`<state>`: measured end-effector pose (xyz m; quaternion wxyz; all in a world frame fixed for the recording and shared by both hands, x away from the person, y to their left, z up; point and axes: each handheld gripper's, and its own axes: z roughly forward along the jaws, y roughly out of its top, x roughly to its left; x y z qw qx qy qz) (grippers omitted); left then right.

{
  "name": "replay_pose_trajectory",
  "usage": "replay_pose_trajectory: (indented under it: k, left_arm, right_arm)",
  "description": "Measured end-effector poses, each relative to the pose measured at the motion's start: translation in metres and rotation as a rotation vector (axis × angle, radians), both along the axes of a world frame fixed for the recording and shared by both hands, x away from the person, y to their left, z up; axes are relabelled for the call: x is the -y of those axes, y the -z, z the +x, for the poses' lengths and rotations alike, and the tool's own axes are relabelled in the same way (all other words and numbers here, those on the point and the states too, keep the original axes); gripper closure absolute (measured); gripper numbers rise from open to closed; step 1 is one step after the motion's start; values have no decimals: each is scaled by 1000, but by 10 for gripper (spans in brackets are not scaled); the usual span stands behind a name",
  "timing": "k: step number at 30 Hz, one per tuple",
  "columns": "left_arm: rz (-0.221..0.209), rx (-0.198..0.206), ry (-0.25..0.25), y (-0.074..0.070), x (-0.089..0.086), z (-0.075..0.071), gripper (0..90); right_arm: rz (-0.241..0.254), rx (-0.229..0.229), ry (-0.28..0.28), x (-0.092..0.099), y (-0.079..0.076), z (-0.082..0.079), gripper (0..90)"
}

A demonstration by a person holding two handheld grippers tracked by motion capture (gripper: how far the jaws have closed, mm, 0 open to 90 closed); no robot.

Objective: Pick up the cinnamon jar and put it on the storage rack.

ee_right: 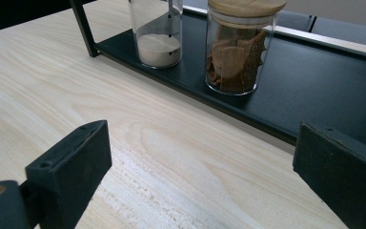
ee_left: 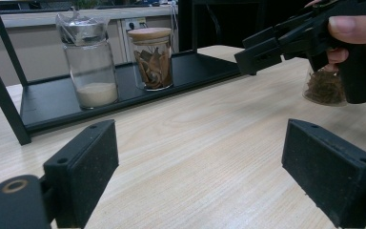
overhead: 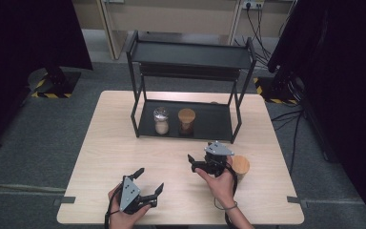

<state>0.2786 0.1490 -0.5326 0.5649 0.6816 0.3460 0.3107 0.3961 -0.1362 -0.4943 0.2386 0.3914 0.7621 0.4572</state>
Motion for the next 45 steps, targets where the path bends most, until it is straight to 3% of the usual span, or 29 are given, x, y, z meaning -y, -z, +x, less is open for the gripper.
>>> replay_pose_trajectory:
  k: [45]
  left_arm:
    - [-2, -3, 4, 0, 1, -1, 116]
  right_arm:
    - [-2, 2, -54, 14, 13, -43, 61]
